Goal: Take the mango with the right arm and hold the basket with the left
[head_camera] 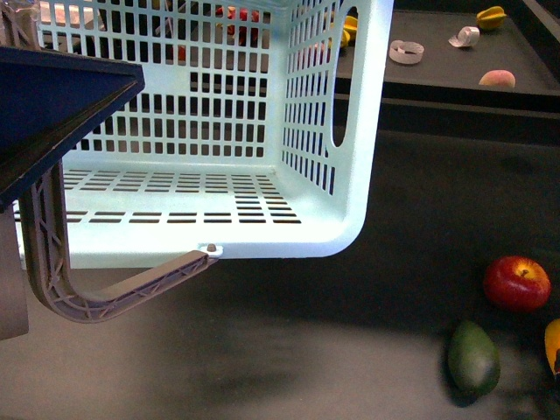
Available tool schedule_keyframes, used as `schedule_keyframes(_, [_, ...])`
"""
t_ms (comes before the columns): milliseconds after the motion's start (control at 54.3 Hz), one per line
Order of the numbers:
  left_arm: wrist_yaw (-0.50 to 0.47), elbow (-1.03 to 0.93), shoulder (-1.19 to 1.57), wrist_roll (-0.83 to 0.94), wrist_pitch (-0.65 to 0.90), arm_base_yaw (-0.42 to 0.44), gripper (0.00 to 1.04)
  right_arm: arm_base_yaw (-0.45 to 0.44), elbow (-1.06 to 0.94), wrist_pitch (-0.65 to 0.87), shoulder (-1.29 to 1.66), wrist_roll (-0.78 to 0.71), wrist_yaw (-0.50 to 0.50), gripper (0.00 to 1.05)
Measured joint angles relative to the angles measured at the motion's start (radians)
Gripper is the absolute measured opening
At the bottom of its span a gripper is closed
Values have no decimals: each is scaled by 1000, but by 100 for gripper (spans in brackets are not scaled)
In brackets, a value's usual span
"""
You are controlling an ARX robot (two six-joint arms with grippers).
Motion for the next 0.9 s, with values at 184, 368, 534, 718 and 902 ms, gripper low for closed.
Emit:
schedule_keyframes(184, [0, 0, 0, 0, 0, 0, 8, 10, 34, -12, 24, 3, 15, 97])
schedule_keyframes(368, [0, 0, 0, 0, 0, 0, 8, 12, 65, -20, 43, 3, 23, 97])
schedule_keyframes(534, [0, 0, 0, 0, 0, 0, 8, 12, 70, -19, 48, 5, 23, 77])
schedule_keyframes(718, [0, 0, 0, 0, 0, 0, 8, 16, 42, -19, 19, 22, 1, 57])
schedule_keyframes(902, [0, 0, 0, 0, 0, 0, 8, 42, -47, -8, -109, 64, -53, 54])
